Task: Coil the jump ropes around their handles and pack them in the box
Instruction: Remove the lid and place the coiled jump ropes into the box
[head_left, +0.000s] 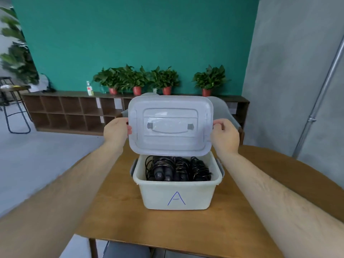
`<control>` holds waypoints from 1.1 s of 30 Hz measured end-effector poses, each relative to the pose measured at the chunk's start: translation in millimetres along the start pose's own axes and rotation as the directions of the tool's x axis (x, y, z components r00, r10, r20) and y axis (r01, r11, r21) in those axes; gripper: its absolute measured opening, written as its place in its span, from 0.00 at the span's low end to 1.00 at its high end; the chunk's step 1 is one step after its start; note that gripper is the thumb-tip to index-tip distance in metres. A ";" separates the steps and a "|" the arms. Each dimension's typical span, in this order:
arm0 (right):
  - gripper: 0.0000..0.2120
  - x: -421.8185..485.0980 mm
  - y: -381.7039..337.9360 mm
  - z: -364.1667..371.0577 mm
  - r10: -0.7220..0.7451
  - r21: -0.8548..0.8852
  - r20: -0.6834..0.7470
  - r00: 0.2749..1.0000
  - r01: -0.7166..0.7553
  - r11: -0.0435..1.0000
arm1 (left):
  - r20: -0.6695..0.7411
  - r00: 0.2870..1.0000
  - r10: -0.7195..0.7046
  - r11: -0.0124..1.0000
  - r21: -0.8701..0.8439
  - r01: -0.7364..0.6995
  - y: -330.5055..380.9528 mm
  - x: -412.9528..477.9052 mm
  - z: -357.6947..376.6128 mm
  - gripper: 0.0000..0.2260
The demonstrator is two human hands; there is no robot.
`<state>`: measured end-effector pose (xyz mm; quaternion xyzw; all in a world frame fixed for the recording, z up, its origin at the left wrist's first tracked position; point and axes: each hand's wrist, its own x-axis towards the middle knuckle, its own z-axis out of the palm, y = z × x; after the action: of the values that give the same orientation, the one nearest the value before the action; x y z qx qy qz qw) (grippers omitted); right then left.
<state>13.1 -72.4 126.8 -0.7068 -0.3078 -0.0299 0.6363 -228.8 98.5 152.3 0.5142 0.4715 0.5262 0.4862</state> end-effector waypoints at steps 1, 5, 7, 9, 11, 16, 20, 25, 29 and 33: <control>0.11 -0.6 -2.6 0.0 0.003 0.015 0.007 1.000 -0.003 1.000 | -0.001 1.000 -0.028 0.999 -0.015 0.028 2.0 0.4 -3.1 0.12; 0.10 -0.8 -8.6 -4.5 -0.011 0.046 -0.002 1.000 0.011 0.999 | -0.016 0.999 -0.044 0.997 -0.058 0.043 5.1 -2.9 -6.9 0.11; 0.11 -1.9 -11.1 -7.5 -0.024 0.070 -0.021 0.999 0.025 0.997 | -0.031 0.999 -0.015 0.997 -0.075 0.012 8.0 -7.1 -6.8 0.10; 0.17 -4.2 -14.9 -10.2 -0.041 0.112 -0.058 0.997 0.047 0.993 | -0.037 0.999 0.018 0.995 -0.099 -0.022 11.2 -10.3 -8.6 0.12; 0.22 -6.8 -20.9 -13.5 -0.034 0.150 -0.068 0.997 0.044 0.988 | -0.009 0.999 0.040 0.989 -0.142 -0.041 15.2 -12.3 -11.1 0.15; 0.14 2.1 -20.0 -29.0 0.199 0.244 0.134 0.971 -0.226 0.943 | 0.213 0.976 -0.047 0.961 -0.256 0.102 19.2 -22.6 -27.8 0.03; 0.07 -4.4 0.1 -35.4 0.282 0.032 0.316 0.906 -0.307 0.951 | 0.261 0.946 -0.193 0.979 0.118 0.167 -9.5 -21.4 -42.9 0.04; 0.16 -17.7 8.5 -24.1 0.287 -0.190 0.288 0.914 -0.240 0.952 | 0.275 0.941 -0.197 0.933 0.348 0.094 -41.6 -23.7 -32.4 0.02; 0.16 -19.3 21.0 -14.1 0.258 -0.321 0.288 0.922 -0.161 0.933 | 0.244 0.967 -0.080 0.934 0.358 -0.013 -55.8 -30.6 -19.6 0.12; 0.12 -17.4 30.6 -0.6 0.253 -0.402 0.320 0.913 -0.110 0.909 | 0.234 0.971 -0.042 0.861 0.502 -0.084 -60.5 -26.8 -4.1 0.10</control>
<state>13.8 -79.9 92.4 -0.8343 -0.3408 0.1038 0.4207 -231.4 76.8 89.8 0.6882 0.5264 0.3233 0.3804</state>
